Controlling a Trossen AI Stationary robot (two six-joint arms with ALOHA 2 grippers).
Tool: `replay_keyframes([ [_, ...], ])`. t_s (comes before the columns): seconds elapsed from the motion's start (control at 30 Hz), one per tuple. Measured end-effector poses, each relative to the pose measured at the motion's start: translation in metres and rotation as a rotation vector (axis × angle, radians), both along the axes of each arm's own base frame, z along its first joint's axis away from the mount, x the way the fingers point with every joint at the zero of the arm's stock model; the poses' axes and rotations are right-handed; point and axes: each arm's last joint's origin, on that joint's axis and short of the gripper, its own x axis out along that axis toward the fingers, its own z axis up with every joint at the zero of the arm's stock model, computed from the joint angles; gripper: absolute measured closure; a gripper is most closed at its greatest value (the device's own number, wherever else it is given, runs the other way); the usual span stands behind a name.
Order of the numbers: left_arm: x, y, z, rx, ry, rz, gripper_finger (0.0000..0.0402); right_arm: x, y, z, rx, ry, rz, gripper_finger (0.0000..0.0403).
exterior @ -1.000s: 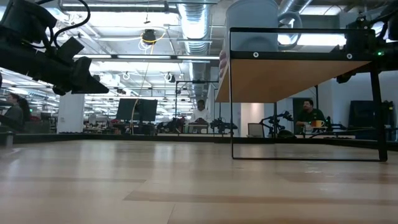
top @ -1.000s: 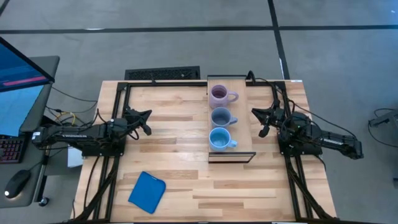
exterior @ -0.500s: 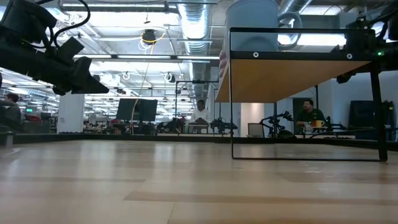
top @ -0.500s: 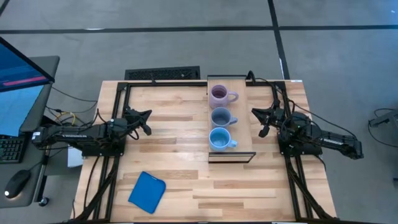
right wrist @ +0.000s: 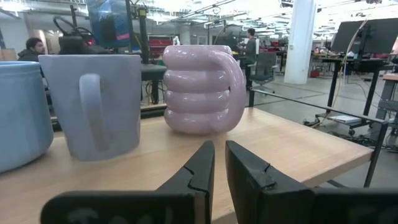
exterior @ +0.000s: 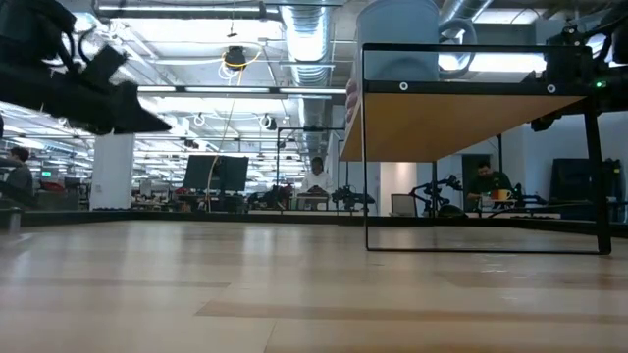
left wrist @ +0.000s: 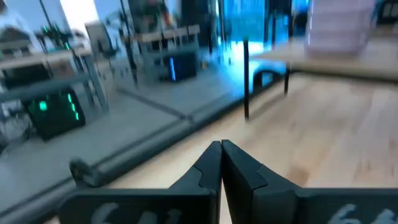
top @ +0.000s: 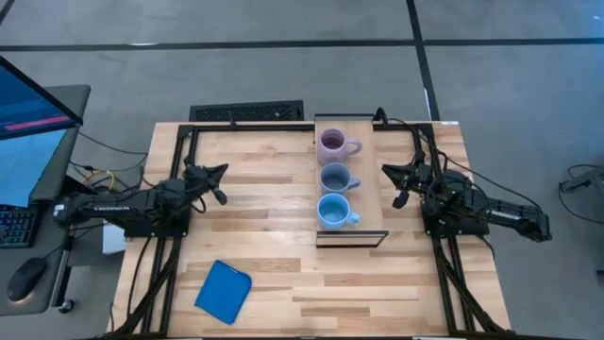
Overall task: Stack small to large cups/mugs on shelf
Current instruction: Return to Home Position
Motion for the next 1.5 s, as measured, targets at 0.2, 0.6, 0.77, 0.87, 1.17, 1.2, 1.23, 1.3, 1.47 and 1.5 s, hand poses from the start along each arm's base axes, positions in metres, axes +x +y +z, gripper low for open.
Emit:
replay_keyframes([
  [0.2, -0.010, 0.000, 0.012, 0.077, -0.093, 0.006, 0.0401, 0.000, 0.000, 0.000, 0.000, 0.000, 0.000, 0.0339],
  [0.6, -0.013, -0.001, 0.016, 0.147, -0.083, -0.008, 0.0401, 0.000, 0.000, 0.000, 0.000, 0.000, 0.000, 0.0339],
  [0.77, -0.013, -0.002, 0.016, 0.198, -0.031, -0.006, 0.0401, 0.000, 0.000, 0.000, 0.000, 0.000, 0.000, 0.0339],
  [0.87, -0.013, -0.002, 0.016, 0.213, -0.016, -0.006, 0.0401, 0.000, 0.000, 0.000, 0.000, 0.000, 0.000, 0.0339],
  [1.17, -0.013, -0.002, 0.016, 0.213, -0.015, -0.005, 0.0401, 0.000, 0.000, 0.000, 0.000, 0.000, 0.000, 0.0339],
  [1.2, -0.013, -0.002, 0.016, 0.213, -0.015, -0.004, 0.0401, 0.000, 0.000, 0.000, 0.000, 0.000, 0.000, 0.0339],
  [1.23, -0.013, -0.002, 0.016, 0.213, -0.015, -0.004, 0.0401, 0.000, 0.000, 0.000, 0.000, 0.000, 0.000, 0.0339],
  [1.3, -0.013, -0.002, 0.016, 0.213, -0.015, -0.004, 0.0401, 0.000, 0.000, 0.000, 0.000, 0.000, 0.000, 0.0339],
  [1.47, -0.013, -0.002, 0.016, 0.213, -0.016, -0.003, 0.0401, 0.000, 0.000, 0.000, 0.000, 0.000, 0.000, 0.0339],
  [1.5, -0.013, -0.002, 0.016, 0.213, -0.015, -0.003, 0.0401, 0.000, 0.000, 0.000, 0.000, 0.000, 0.000, 0.0339],
])
